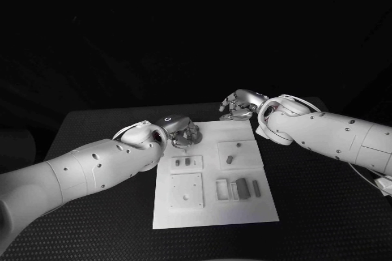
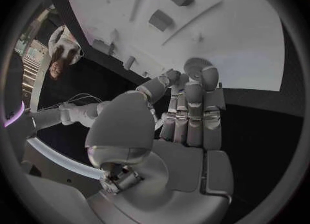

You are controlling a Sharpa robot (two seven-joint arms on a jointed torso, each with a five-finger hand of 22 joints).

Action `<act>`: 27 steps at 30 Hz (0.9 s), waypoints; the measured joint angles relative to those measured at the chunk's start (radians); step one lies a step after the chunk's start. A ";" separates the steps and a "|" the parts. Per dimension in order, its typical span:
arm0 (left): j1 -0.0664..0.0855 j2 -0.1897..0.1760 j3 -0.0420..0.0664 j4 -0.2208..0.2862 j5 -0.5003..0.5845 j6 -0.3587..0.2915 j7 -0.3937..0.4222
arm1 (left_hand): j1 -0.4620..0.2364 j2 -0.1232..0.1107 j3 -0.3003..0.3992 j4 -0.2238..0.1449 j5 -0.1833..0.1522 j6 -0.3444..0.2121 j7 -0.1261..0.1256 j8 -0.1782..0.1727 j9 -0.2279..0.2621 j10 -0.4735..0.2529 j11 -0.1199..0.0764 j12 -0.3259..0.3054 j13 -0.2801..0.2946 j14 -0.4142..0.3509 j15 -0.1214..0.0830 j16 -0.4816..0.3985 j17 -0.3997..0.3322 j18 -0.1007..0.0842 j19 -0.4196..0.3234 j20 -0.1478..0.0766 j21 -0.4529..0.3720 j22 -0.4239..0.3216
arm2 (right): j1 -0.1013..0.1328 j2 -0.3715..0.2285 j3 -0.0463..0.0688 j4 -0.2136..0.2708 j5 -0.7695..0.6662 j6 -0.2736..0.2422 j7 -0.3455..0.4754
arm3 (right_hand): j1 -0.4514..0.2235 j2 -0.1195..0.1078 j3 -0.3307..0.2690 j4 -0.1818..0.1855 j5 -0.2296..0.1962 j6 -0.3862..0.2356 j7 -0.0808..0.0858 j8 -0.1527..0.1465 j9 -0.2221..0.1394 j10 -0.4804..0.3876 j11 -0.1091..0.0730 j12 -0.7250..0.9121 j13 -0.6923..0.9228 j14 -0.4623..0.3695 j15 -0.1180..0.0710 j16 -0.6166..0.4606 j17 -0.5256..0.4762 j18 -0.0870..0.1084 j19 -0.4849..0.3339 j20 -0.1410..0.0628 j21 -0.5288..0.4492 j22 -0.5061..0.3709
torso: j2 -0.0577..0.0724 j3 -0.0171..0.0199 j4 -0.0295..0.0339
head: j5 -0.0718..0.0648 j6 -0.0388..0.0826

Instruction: Assemble the parts on the task board

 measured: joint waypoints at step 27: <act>0.007 -0.066 -0.011 0.008 0.006 0.082 -0.003 | -0.003 0.002 0.004 -0.001 0.001 -0.001 0.001 0.001 0.001 0.007 0.000 -0.002 0.002 0.003 -0.003 0.000 0.000 0.000 0.003 0.004 0.000 0.000 | 0.000 -0.001 0.000 -0.002 0.002 0.000 0.000 | 0.000 0.000 0.000 0.000 0.000 -0.002 -0.002 0.000 0.000 0.000 0.000 0.000 0.000 0.000 0.000 0.000 0.001 0.000 0.000 0.000 0.000 0.000 | 0.003 0.0001 -0.0038 | 0.012 -0.006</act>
